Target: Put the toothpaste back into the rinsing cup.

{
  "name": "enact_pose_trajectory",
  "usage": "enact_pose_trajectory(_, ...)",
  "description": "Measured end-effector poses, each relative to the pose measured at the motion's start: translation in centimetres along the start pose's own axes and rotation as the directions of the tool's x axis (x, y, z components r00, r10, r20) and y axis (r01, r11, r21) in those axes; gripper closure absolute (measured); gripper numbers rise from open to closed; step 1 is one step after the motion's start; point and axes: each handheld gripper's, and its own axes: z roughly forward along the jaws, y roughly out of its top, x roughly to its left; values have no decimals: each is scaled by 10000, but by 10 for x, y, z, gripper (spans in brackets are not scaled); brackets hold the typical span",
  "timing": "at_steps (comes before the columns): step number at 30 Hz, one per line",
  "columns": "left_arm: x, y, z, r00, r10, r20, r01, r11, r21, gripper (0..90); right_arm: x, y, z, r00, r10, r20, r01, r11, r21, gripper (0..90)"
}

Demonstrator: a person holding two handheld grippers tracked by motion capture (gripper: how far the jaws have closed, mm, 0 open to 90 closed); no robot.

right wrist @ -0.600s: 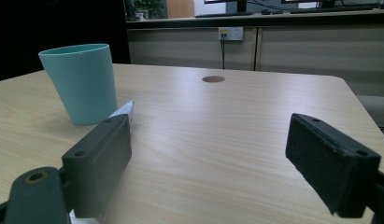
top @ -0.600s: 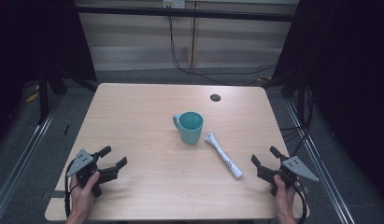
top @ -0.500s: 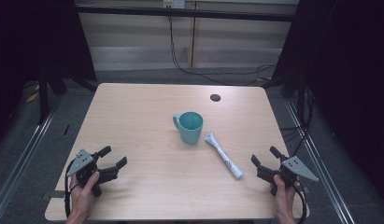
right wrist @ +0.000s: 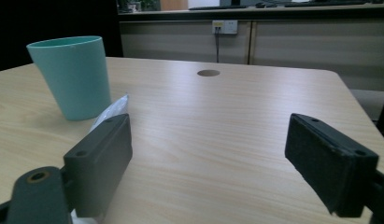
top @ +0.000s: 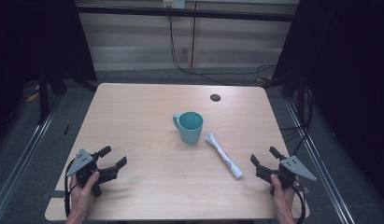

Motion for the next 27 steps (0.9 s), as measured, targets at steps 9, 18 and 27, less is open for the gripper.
enact_pose_trajectory(9,-1,0,0,9999,36,101,-36,10000,-3,157,4,2,2,9990,422,-151,-414,9978,525,172)
enact_pose_trajectory(18,-1,0,0,10000,23,54,-23,10000,-10,157,10,11,-1,9966,343,-748,-277,9957,883,304)
enact_pose_trajectory(27,-1,0,1,10000,-17,-76,18,10000,77,157,13,15,5,9955,360,-877,-235,9899,1399,343)
